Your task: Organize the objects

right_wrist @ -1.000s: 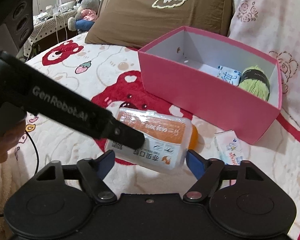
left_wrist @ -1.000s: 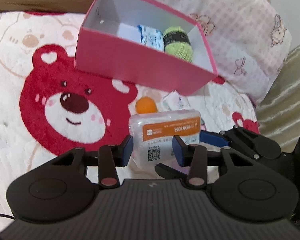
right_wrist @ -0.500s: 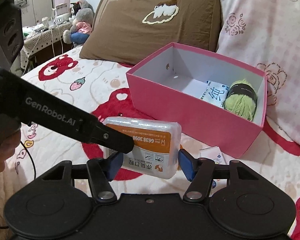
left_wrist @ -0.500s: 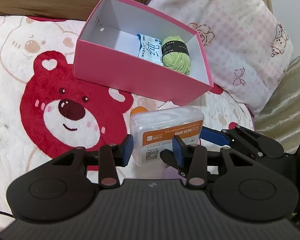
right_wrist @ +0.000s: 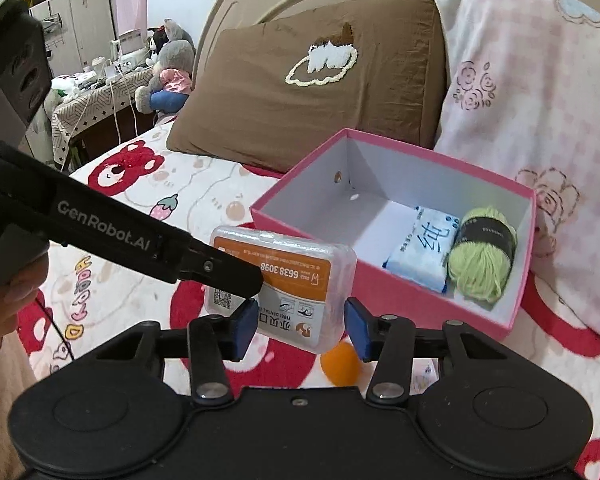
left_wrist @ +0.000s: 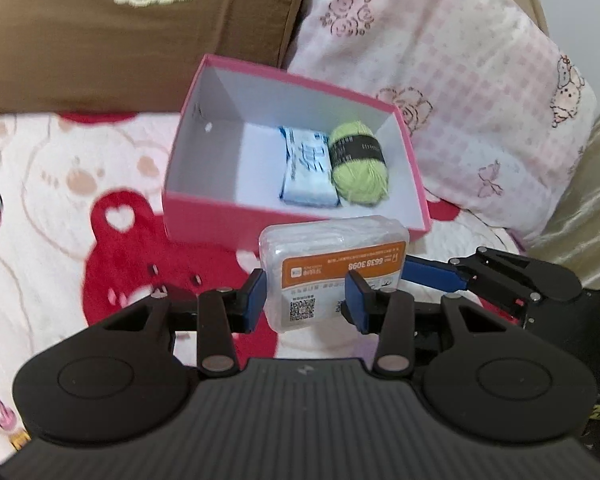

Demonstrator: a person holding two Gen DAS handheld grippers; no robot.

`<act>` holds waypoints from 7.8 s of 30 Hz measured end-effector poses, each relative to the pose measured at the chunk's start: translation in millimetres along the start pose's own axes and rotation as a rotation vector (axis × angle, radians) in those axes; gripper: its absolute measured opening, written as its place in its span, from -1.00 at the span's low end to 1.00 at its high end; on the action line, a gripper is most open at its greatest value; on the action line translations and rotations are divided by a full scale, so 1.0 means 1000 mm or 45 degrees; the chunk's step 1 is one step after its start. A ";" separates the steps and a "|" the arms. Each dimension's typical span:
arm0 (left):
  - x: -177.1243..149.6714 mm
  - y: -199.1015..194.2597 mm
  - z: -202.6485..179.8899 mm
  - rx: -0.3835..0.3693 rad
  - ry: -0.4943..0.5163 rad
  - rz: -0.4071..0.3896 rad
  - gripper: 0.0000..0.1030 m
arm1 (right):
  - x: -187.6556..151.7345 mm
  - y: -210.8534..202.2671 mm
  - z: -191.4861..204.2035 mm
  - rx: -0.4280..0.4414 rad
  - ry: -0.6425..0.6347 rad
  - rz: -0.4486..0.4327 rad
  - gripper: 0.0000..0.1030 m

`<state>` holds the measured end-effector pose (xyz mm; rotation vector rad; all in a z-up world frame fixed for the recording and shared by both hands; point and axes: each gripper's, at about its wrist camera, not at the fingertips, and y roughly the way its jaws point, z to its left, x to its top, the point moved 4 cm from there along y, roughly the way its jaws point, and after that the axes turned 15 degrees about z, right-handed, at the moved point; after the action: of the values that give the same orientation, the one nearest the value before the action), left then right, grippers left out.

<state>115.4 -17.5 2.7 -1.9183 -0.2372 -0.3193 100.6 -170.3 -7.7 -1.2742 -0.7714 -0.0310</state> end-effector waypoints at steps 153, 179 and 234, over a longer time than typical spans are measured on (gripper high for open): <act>-0.020 0.045 0.019 0.078 0.212 0.013 0.86 | -0.020 0.009 -0.013 -0.273 -0.074 0.052 0.79; -0.029 0.109 0.053 -0.018 0.031 0.145 0.79 | -0.037 0.070 -0.036 -0.268 0.035 0.014 0.77; -0.035 0.137 0.039 -0.256 0.129 0.046 -0.38 | -0.040 0.113 -0.011 -0.116 -0.017 0.093 -0.27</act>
<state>130.0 -31.0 -142.6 -2.0953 -0.1060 -0.4284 124.4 -158.6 -125.7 -1.3897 -0.7411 0.0010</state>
